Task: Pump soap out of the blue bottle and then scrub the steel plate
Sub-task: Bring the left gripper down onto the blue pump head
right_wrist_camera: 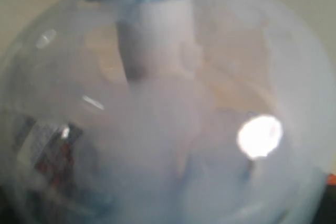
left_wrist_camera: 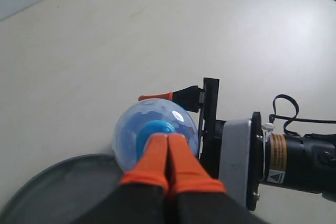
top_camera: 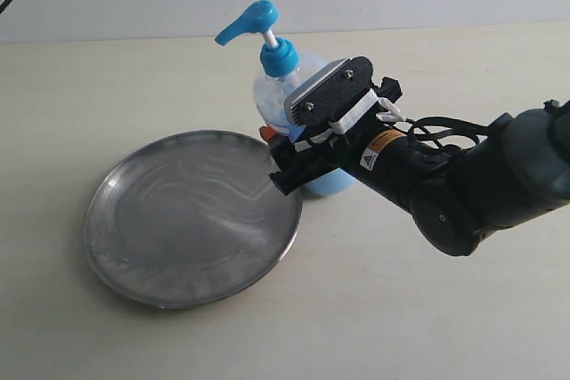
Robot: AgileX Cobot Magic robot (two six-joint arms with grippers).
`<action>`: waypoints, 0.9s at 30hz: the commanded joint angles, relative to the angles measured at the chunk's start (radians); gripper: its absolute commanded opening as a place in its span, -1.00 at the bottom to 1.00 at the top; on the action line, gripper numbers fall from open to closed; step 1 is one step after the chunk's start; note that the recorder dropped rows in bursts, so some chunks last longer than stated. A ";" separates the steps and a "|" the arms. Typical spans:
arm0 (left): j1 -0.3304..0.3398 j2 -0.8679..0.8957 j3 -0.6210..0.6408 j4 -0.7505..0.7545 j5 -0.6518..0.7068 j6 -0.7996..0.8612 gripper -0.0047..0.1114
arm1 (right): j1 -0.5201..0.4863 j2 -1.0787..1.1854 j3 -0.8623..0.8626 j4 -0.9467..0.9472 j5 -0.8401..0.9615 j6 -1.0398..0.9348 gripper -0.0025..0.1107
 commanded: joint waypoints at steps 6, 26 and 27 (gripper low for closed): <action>-0.061 0.040 -0.019 0.126 -0.015 -0.125 -0.92 | 0.001 -0.013 -0.007 -0.016 -0.021 0.001 -0.96; -0.061 0.094 -0.019 0.108 -0.080 -0.145 -0.92 | 0.001 -0.013 -0.007 -0.018 -0.021 0.000 -0.96; -0.061 0.094 -0.019 0.108 -0.080 -0.147 -0.92 | 0.001 -0.013 -0.007 -0.018 -0.021 0.000 -0.96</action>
